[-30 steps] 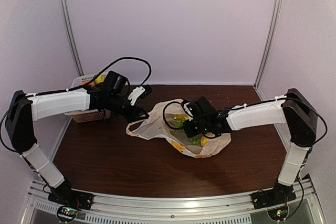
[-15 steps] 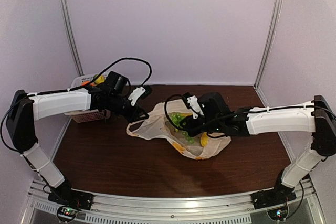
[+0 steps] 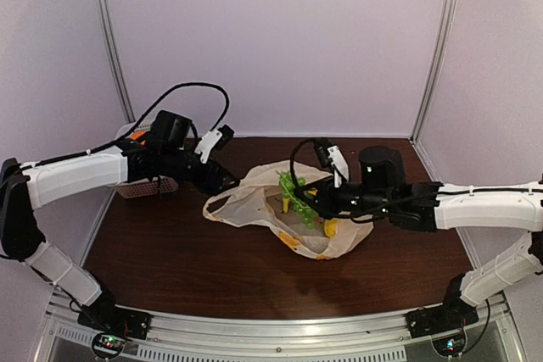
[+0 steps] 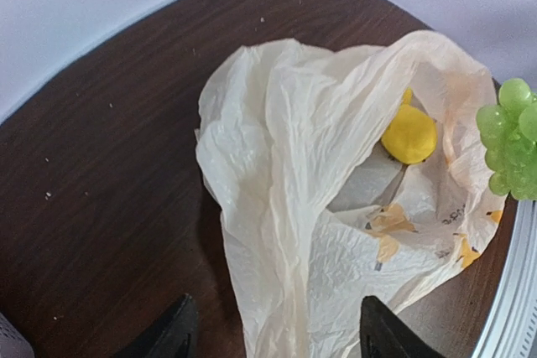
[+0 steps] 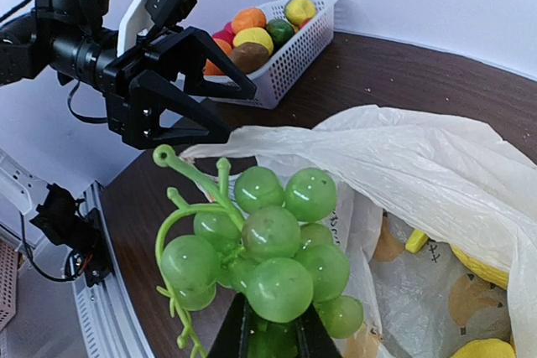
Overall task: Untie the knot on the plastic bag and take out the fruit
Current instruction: Pick up the fake fruit from the takeout bag, then pass from the right arm to the left
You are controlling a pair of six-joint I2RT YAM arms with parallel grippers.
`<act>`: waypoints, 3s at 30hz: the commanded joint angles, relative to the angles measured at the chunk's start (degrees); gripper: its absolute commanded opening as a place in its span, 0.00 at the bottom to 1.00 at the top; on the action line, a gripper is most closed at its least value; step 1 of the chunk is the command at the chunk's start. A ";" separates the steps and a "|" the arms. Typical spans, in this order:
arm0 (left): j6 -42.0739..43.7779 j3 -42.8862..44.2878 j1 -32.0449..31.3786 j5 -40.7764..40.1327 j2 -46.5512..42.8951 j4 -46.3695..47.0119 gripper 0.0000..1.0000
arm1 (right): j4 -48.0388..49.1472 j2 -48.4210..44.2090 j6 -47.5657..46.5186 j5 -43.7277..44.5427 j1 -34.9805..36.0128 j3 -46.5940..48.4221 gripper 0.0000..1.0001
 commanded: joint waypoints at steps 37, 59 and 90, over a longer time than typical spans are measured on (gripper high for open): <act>-31.95 -5.27 -23.35 3.24 -8.60 42.55 0.98 | 19.49 -12.87 3.37 -13.69 4.09 -4.92 0.13; -34.37 -4.86 -23.73 8.71 -7.36 46.07 0.56 | 19.76 -10.88 3.36 -14.01 5.48 -3.69 0.11; -35.37 -4.71 -24.41 10.05 -5.76 45.19 0.70 | 20.91 -13.80 3.84 -10.41 5.77 -5.46 0.09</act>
